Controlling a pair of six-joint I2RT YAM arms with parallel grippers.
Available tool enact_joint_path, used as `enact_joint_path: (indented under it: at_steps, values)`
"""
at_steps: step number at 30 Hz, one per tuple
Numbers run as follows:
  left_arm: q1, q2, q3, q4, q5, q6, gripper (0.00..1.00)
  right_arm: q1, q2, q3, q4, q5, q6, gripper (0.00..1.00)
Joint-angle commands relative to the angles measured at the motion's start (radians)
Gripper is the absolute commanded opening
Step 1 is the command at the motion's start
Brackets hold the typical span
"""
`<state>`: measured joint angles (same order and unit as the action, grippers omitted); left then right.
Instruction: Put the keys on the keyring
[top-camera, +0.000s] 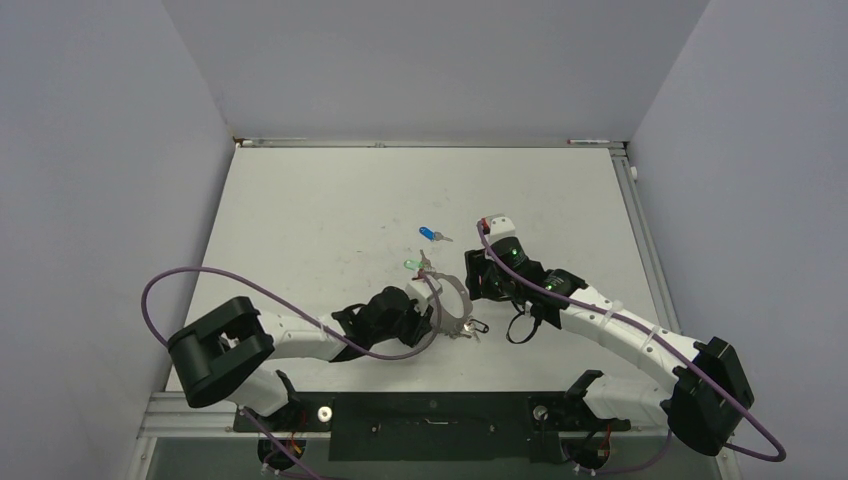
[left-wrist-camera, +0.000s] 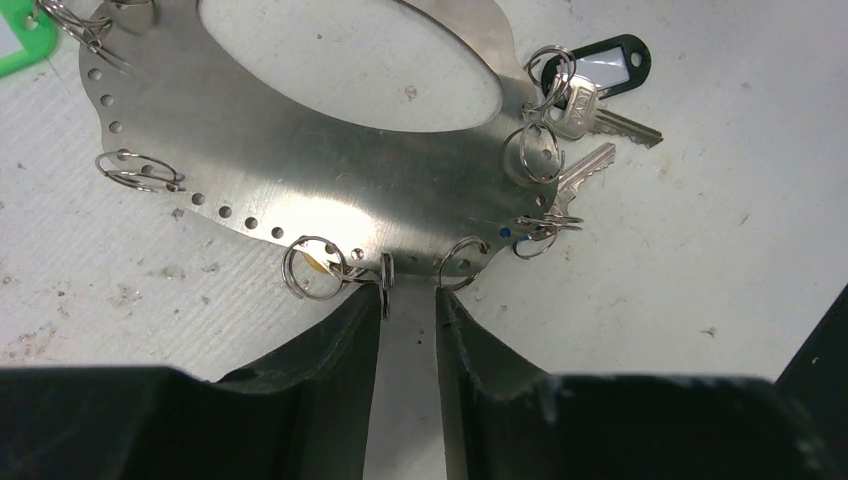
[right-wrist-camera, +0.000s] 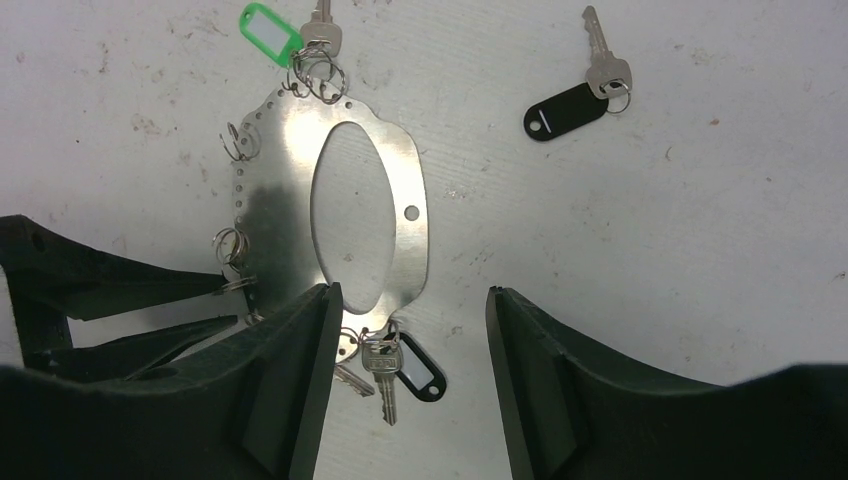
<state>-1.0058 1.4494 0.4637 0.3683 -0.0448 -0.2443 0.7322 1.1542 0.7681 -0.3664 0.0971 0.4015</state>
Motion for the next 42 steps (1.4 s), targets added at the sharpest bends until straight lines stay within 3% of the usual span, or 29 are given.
enact_joint_path:
  at_steps: [1, 3, 4, 8, 21, 42]
  values:
    - [0.006, 0.031, 0.053, 0.058, 0.006, 0.015, 0.18, -0.008, -0.03, -0.013, 0.048, -0.003, 0.0, 0.56]
    - [0.005, 0.047, 0.058, 0.061, -0.001, 0.012, 0.02, -0.008, -0.032, -0.016, 0.05, 0.0, 0.0, 0.56]
    - [0.003, 0.057, 0.057, 0.067, -0.003, 0.008, 0.0, -0.008, -0.033, -0.016, 0.051, 0.001, 0.001, 0.56]
    - [0.002, 0.035, 0.031, 0.102, -0.009, 0.004, 0.0, -0.007, -0.032, -0.012, 0.049, 0.003, 0.004, 0.56]
    - [0.004, -0.269, -0.176, 0.238, -0.024, 0.051, 0.0, -0.009, -0.093, -0.046, 0.084, -0.021, 0.037, 0.55]
    - [0.001, -0.419, -0.295, 0.387, -0.044, 0.034, 0.0, -0.006, -0.252, -0.192, 0.374, -0.266, 0.049, 0.56]
